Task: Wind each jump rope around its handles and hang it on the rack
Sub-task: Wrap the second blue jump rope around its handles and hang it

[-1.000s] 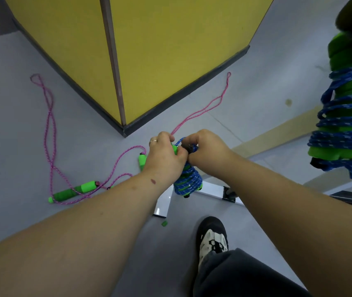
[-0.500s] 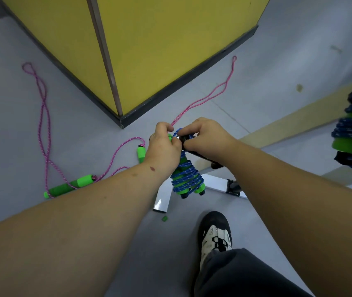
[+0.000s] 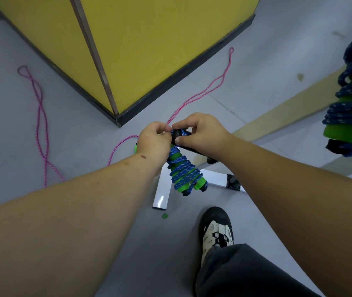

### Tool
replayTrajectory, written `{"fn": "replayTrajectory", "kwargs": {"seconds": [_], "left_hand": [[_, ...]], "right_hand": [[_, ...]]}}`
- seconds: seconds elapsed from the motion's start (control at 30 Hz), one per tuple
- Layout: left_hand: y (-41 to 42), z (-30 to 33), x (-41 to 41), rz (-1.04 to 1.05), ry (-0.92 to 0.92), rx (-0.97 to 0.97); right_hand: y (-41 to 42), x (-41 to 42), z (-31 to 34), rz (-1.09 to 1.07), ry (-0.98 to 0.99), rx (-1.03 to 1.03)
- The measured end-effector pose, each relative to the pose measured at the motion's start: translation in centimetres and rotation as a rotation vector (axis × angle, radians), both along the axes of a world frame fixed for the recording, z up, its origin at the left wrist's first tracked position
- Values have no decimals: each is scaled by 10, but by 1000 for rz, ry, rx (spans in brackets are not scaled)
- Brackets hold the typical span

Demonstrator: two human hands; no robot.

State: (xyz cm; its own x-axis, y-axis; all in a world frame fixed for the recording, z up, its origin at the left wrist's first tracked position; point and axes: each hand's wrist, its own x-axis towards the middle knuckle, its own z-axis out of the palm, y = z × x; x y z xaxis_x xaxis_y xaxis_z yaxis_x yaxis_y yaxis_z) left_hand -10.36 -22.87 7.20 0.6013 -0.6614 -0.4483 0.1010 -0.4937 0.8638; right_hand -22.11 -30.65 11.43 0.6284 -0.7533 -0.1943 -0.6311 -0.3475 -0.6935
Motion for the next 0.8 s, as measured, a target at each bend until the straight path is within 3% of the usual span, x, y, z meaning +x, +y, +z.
{"fn": "replayTrajectory", "kwargs": {"seconds": [0.23,0.4,0.47,0.67,0.8], "left_hand": [[-15,13,14,24,248,121],[-20,23,15,55,375,314],[-18,19,10,98,408,296],[18,8,-23,174,388,19],[28,9,-35,115,378,-35]], "right_hand": [[0,3,-1,9,63,-29],[4,7,-2,-135,5,145],[6,8,-1,-170,-15,193],[14,2,12,-64,154,74],[17,-7,21,-18,235,59]]}}
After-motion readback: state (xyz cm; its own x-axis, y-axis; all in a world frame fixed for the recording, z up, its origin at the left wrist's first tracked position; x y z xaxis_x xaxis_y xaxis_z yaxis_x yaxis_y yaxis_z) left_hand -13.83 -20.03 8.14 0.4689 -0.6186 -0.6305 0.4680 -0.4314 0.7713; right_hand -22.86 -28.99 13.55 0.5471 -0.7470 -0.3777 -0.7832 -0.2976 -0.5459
